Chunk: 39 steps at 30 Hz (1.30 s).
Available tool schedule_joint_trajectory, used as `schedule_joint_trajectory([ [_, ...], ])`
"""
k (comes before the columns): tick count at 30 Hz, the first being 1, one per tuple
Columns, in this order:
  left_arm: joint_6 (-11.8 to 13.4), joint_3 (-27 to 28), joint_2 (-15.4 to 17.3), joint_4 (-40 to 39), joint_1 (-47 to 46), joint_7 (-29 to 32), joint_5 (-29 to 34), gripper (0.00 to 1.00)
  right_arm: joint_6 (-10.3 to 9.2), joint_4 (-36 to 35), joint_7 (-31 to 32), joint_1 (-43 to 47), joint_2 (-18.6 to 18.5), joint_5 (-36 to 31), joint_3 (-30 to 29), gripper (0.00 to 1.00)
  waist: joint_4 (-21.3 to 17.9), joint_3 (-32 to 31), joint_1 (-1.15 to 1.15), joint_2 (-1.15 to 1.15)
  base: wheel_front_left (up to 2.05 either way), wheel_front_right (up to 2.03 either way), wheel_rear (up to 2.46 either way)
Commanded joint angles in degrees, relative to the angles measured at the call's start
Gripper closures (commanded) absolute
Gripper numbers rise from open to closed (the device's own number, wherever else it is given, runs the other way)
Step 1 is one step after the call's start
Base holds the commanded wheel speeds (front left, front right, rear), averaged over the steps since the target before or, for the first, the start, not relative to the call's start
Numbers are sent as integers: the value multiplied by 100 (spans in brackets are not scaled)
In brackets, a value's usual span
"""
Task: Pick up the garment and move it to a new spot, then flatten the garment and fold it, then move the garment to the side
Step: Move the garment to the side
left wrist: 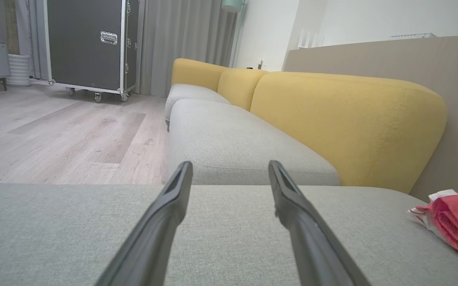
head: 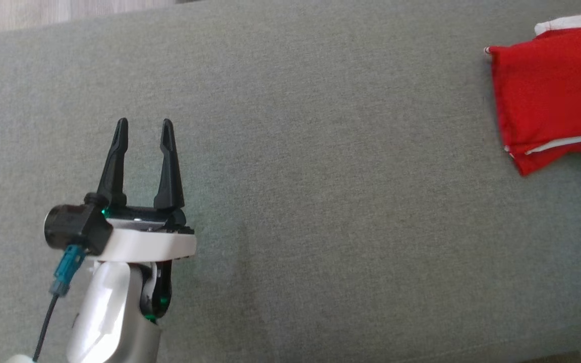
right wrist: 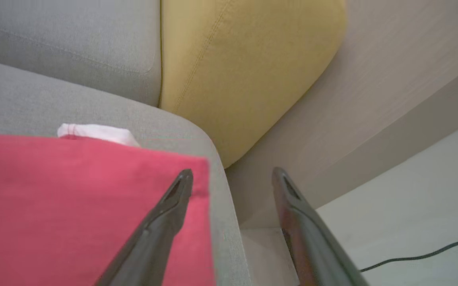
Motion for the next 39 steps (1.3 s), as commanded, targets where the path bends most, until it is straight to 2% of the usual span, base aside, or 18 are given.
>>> schedule_joint_trajectory([
  [1, -16, 194, 42, -156, -163, -29, 76, 0, -5, -304, -26, 84, -35, -128, -42, 0, -26, -66, 0, 0, 0, 0, 0],
  [5, -14, 273, 42, -157, -80, -29, 61, 0, -5, -864, -110, -27, 425, -343, -275, 0, -97, -272, 0, 0, 0, 0, 0],
  [6, -14, 273, 42, -157, -80, -29, 61, 0, -5, -864, -110, -27, 425, -343, -275, 0, -97, -272, 0, 0, 0, 0, 0],
  [7, -11, 307, 42, -163, -26, -29, 55, 0, -5, -1153, -156, -38, 714, -394, -290, 0, -123, -413, 0, 0, 0, 0, 0],
  [10, 39, 373, 42, -188, 71, -29, -50, 0, -5, -1510, -292, 69, 1136, -291, -242, 0, -129, -649, 0, 0, 0, 0, 0],
  [11, 39, 373, 42, -188, 71, -29, -50, 0, -5, -1510, -292, 69, 1136, -291, -242, 0, -129, -649, 0, 0, 0, 0, 0],
  [18, 128, 478, 42, -207, 408, -29, -156, 0, -5, -2199, -667, 536, 2083, 542, 49, 0, -30, -1227, 0, 0, 0, 0, 0],
  [22, 165, 556, 42, -179, 649, -29, -183, 0, -5, -2539, -785, 914, 2465, 1145, 159, 0, 39, -1480, 0, 0, 0, 0, 0],
  [25, 194, 605, 42, -194, 856, -29, -257, 0, -5, -2892, -888, 1477, 2645, 1649, 368, 0, 134, -1615, 0, 0, 0, 0, 0],
  [31, 16, 531, 42, -149, 1123, -29, -377, 0, -5, -3250, -1028, 2652, 2683, 2514, 779, 0, 228, -1739, 0, 0, 0, 0, 0],
  [34, 10, 569, 42, -150, 1265, -29, -408, 0, -5, -3373, -1050, 3224, 2684, 2759, 911, 0, 241, -1784, 0, 0, 0, 0, 0],
  [39, 29, 597, 42, -175, 1406, -29, -480, 0, -5, -3633, -1054, 3866, 2685, 2811, 1100, 0, 272, -1790, 0, 0, 0, 0, 0],
])
